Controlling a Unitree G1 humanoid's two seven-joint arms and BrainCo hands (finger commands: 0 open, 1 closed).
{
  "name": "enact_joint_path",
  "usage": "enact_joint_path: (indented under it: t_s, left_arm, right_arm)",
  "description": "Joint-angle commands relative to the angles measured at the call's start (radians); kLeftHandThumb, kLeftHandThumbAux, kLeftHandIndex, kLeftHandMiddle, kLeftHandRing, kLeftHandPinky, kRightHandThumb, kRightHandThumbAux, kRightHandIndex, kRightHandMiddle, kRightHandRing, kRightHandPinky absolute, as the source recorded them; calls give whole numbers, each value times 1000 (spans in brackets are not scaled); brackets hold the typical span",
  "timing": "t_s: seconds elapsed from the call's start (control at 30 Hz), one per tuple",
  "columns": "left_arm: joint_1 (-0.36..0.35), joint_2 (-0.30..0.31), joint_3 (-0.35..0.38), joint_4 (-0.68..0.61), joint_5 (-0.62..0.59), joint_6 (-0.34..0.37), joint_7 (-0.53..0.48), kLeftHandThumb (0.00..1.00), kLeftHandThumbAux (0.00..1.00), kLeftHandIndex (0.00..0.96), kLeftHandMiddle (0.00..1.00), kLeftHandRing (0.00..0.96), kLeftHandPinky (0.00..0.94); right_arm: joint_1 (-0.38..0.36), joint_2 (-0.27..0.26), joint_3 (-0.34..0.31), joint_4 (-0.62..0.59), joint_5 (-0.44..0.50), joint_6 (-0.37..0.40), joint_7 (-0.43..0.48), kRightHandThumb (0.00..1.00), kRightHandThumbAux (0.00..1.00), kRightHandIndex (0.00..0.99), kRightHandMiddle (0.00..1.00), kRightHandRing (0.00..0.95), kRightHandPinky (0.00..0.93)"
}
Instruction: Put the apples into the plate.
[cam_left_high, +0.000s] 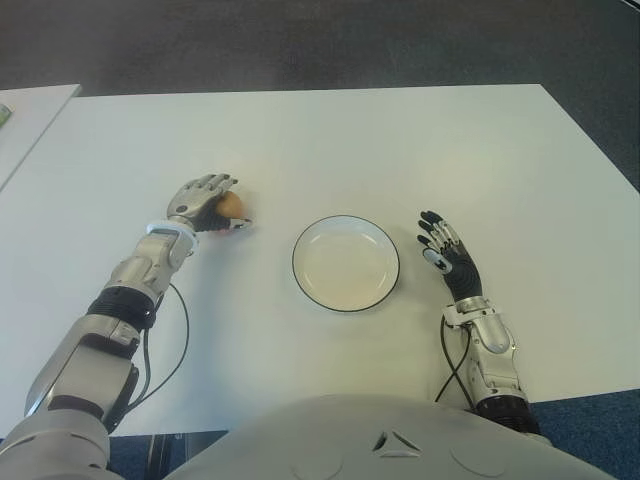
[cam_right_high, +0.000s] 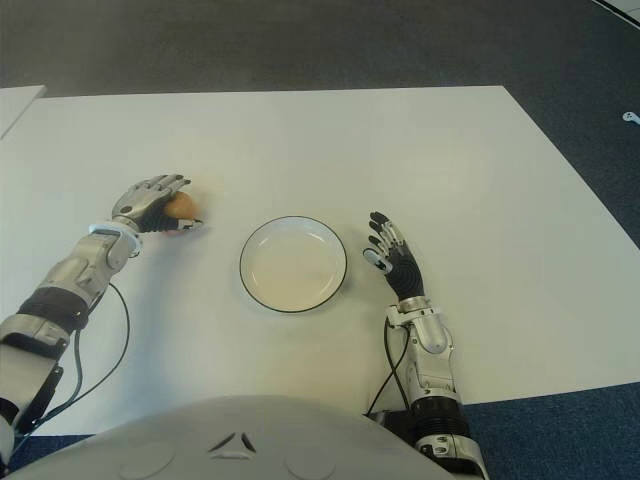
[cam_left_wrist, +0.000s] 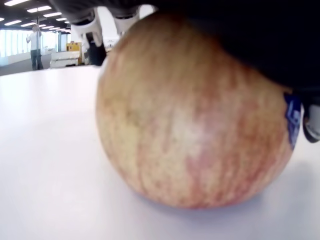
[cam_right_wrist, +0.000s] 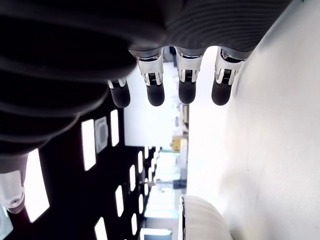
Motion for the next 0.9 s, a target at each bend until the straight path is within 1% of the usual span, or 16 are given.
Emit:
enact_joint_path:
  t_s: [0.03, 0.57, 0.6, 0.7, 0.73, 0.77, 0.8, 0.83, 0.87, 0.9]
  left_arm:
    - [6, -31, -26, 65, -12, -7, 9, 224, 373, 15, 0, 0, 14]
    - [-10, -44, -47, 136, -43, -8, 29, 201, 365, 15, 0, 0, 21]
    - [-12, -45, -47, 141, -45, -8, 30, 203, 369, 18, 0, 0, 28]
    - [-14, -50, -45, 157, -52, -11, 42, 225, 386, 82, 26, 24, 91]
    - [-15, -52, -45, 162, -55, -12, 47, 299, 422, 165, 155, 158, 211]
    - [-16, -53, -46, 164, -55, -11, 52, 327, 435, 195, 201, 206, 254]
    - [-17, -54, -47, 166, -55, -10, 55, 388, 465, 268, 292, 298, 346]
    - [-20, -52, -54, 167, -46, -6, 55, 428, 484, 315, 351, 358, 405]
    - [-22, -51, -59, 169, -40, -3, 55, 530, 559, 357, 445, 451, 498]
    - [-33, -59, -73, 201, -28, 1, 64, 567, 585, 371, 479, 485, 531]
  right_arm:
    - [81, 6, -3, 56, -13, 54, -18, 114, 494, 81, 41, 0, 0]
    - [77, 2, -10, 65, -29, 41, -32, 113, 507, 109, 47, 0, 0]
    - [76, 2, -10, 66, -29, 40, -32, 114, 510, 108, 49, 0, 0]
    - [74, 1, -10, 67, -29, 41, -29, 114, 511, 104, 51, 0, 0]
    - [74, 0, -9, 66, -28, 43, -28, 112, 512, 101, 54, 0, 3]
    - [74, 0, -10, 65, -26, 45, -27, 112, 512, 100, 55, 1, 4]
    - [73, 0, -10, 65, -25, 47, -26, 110, 512, 98, 58, 3, 8]
    - [73, 0, -10, 64, -24, 48, -25, 110, 512, 97, 60, 4, 10]
    - [73, 0, -10, 64, -23, 49, -25, 108, 513, 96, 64, 9, 16]
    - [73, -1, -10, 64, -24, 49, -26, 108, 513, 95, 65, 10, 18]
